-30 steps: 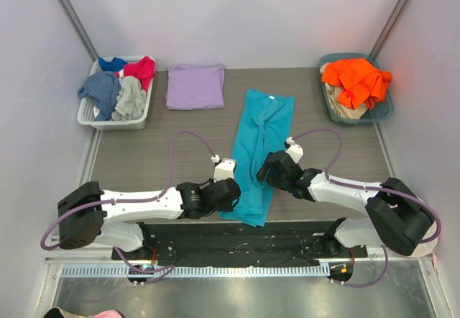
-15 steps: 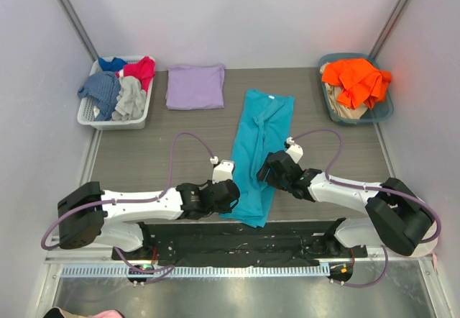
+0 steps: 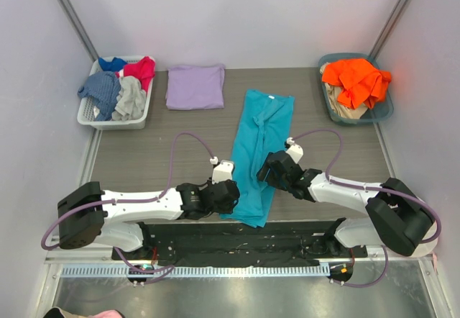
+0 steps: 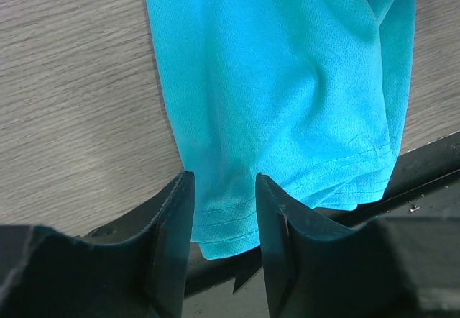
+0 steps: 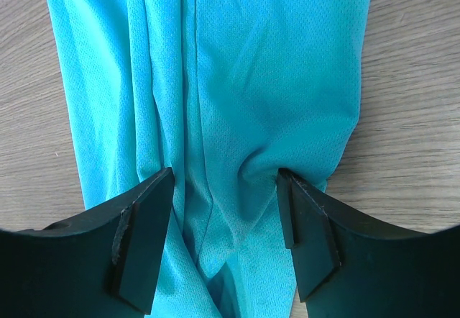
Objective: Fold and stack the t-shirts
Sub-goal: Fold the tshirt
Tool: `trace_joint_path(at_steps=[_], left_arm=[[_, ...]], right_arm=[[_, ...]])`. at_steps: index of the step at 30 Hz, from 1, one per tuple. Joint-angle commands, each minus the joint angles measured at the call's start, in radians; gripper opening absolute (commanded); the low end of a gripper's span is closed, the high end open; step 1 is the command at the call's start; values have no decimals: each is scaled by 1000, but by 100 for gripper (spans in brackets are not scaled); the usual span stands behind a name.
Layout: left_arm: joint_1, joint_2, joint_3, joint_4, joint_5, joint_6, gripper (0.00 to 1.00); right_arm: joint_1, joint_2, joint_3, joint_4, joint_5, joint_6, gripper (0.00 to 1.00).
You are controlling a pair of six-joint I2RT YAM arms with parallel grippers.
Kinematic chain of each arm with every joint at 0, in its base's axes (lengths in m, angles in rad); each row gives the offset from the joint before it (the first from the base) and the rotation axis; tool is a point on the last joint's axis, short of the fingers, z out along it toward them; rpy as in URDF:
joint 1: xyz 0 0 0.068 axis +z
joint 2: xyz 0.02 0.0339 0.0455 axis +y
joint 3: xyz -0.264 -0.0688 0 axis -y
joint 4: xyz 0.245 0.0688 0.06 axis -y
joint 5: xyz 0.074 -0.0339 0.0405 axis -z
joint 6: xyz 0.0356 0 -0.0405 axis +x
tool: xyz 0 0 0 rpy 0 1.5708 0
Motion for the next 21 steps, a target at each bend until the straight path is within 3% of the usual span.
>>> trace_joint_path(at_steps=[1,9,11,12,14,21], left_arm=[[-7,-5,5,14,-20,-5,43],[-7,56,11,59,9,-2,35],[-7,70,12,70,12,-2,23],[-7,73,12,70,14,-3,11],[-7,73,11,70,16,-2,3],[-5,-2,8,13,-14,-3,3]], right_arm=[[-3,21,-55,-126,16,-3,68],[-3,8,-66,-134,19,-3,68],[-1,4,-67,-136,22,-3,68],[-3,2,-69,-137,22,-3,68],[-3,1,-69,-140,25,-5,68],[-3,10,-67,-139,25,-2,68]])
